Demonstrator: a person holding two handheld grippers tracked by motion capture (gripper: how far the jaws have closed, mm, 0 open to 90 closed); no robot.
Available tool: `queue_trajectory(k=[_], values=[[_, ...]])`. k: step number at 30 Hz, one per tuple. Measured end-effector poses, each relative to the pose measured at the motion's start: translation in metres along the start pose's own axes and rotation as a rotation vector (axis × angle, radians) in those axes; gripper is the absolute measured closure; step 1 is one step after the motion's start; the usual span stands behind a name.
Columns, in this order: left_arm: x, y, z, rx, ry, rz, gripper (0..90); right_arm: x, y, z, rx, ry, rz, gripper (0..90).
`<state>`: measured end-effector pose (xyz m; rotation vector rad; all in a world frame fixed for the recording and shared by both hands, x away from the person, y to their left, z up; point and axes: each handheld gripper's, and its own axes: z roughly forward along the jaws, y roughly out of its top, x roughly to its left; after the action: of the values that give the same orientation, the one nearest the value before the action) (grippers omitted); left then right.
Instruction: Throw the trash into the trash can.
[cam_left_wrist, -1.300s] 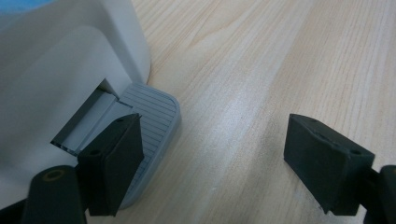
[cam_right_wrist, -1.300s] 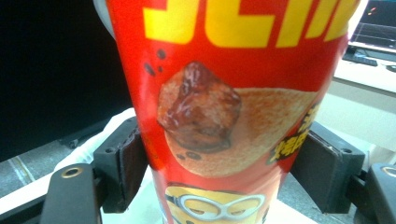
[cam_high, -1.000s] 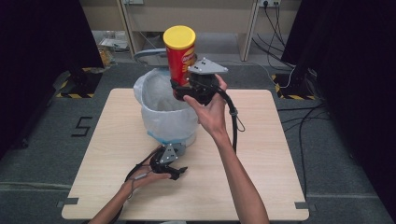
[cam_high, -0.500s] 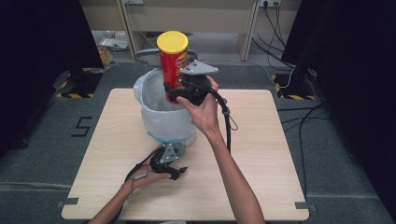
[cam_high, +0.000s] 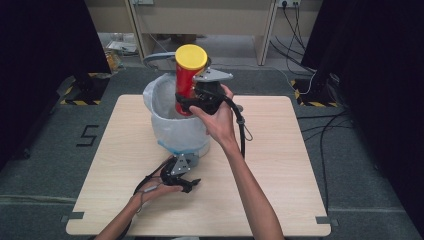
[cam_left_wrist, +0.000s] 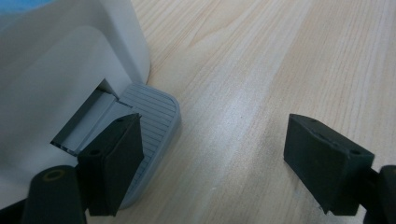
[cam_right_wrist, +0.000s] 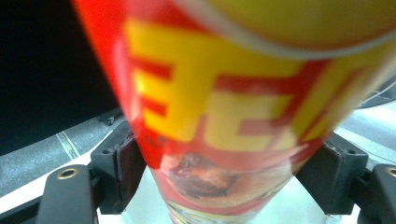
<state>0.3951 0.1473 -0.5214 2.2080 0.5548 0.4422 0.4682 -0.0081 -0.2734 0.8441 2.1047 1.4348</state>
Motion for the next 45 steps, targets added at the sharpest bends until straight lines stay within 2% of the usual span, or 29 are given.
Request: queue_trajectory(k=[6,8,11,16,17,23,28,38,41,45], values=[[0.000,0.000,0.000,0.000,0.001,0.001,18.9,0.000,0.000,-0.001,-0.010,0.002,0.010,23.6],[0.000,0.000,0.000,0.000,0.000,0.000,18.9,-0.001,-0.001,0.001,0.020,-0.006,0.007,23.2],[0.000,0.000,0.000,0.000,0.001,0.001,18.9,-0.002,-0.002,0.002,0.016,-0.013,0.007,22.9],[0.000,0.000,0.000,-0.001,0.003,0.004,18.9,-0.004,-0.002,0.002,0.010,-0.012,0.003,21.1],[0.000,0.000,0.000,0.000,0.003,0.005,18.9,-0.004,-0.002,0.001,0.017,-0.014,0.015,16.9],[0.000,0.000,0.000,-0.001,0.005,0.004,18.9,-0.006,0.001,-0.003,-0.014,-0.015,0.023,18.8],[0.000,0.000,0.000,-0.001,0.005,0.004,18.9,-0.008,0.000,-0.007,-0.015,-0.018,0.021,19.1],[0.000,0.000,0.000,-0.001,0.005,0.004,18.9,-0.019,-0.005,-0.025,-0.012,-0.050,0.013,18.7],[0.000,0.000,0.000,-0.001,0.004,0.004,18.9,-0.029,-0.011,-0.038,-0.013,-0.069,0.026,18.4],[0.000,0.000,0.000,-0.001,0.003,-0.001,18.9,-0.035,-0.017,-0.047,-0.025,-0.078,0.038,18.4]])
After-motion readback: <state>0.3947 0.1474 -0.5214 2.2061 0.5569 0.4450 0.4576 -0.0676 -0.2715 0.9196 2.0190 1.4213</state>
